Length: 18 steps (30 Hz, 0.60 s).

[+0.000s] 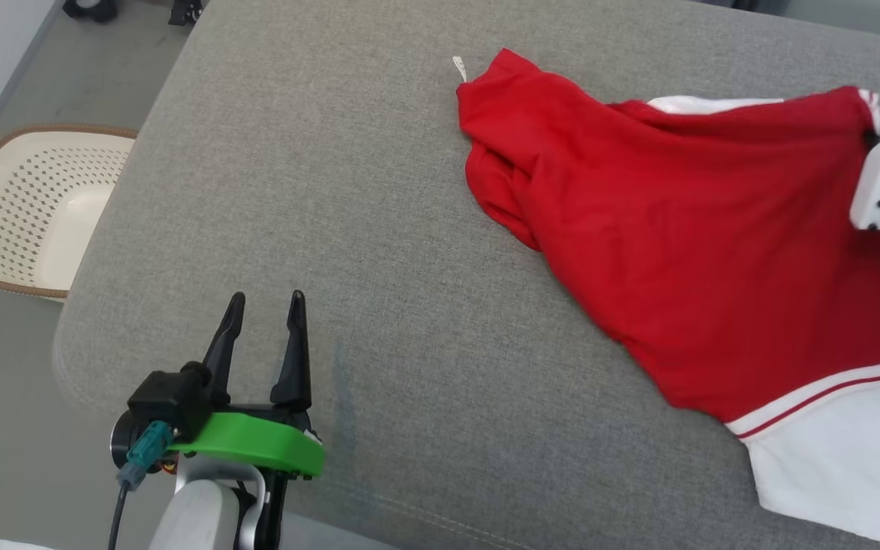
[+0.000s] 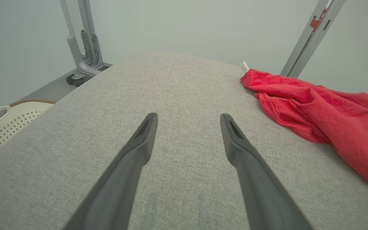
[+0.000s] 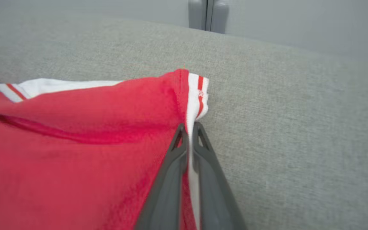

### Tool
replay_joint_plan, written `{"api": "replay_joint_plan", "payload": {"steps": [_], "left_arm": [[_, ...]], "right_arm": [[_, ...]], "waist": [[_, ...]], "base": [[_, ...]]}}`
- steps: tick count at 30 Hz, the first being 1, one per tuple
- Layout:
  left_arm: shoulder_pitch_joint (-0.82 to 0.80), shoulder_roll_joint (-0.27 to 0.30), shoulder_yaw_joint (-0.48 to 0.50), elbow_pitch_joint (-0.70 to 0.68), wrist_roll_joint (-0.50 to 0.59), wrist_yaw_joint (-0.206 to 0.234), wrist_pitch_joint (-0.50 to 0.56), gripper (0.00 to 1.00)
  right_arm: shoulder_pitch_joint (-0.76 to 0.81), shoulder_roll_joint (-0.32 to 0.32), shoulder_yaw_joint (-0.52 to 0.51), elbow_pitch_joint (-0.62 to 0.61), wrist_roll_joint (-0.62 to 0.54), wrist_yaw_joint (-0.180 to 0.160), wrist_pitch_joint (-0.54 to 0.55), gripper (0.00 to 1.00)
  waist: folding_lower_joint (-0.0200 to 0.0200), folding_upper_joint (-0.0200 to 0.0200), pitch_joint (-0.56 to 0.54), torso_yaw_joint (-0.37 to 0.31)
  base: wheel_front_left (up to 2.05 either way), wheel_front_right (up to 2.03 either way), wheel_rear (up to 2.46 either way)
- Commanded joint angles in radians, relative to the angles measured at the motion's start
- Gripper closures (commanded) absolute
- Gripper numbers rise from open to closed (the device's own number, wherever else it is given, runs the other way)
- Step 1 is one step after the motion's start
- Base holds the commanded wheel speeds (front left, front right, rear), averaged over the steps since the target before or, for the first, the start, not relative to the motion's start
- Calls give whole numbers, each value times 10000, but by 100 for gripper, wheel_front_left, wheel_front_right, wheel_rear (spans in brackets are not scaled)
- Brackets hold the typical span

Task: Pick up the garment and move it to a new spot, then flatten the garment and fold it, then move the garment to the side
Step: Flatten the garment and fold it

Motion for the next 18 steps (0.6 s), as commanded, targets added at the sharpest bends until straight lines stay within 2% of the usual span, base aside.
{"api": "replay_joint_plan", "payload": {"steps": [1,7,12,15,17,18], "left_arm": [[-186,-13,-6,-38,94,-73,-28,0],[-297,-18,-133,-115,91,-99,-28,0],[-441,-16,-254,-47,60,-96,-28,0],[-507,-13,-319,15,37,-74,-28,0],[-519,-14,-320,92,83,-46,-30,0],[-517,-14,-320,128,123,-47,-28,0]], "right_arm": [[-284,-268,-94,114,10,-21,-276,100],[-1277,-1248,-250,566,-432,-20,-1256,100],[-2050,-2106,-289,1192,-1466,-20,-2163,100],[-2224,-2275,-570,1431,-1929,-20,-2669,100],[-2138,-2151,-803,1499,-2120,-20,-3064,47],[-1967,-1971,-947,1529,-2154,-20,-3178,0]], "waist": [[0,-1,156,-76],[0,-1,589,-24],[0,-1,851,114],[0,-1,852,158],[0,-1,761,127],[0,-1,677,82]], "base": [[0,0,0],[0,0,0],[0,0,0],[0,0,0],[0,0,0],[0,0,0]]}}
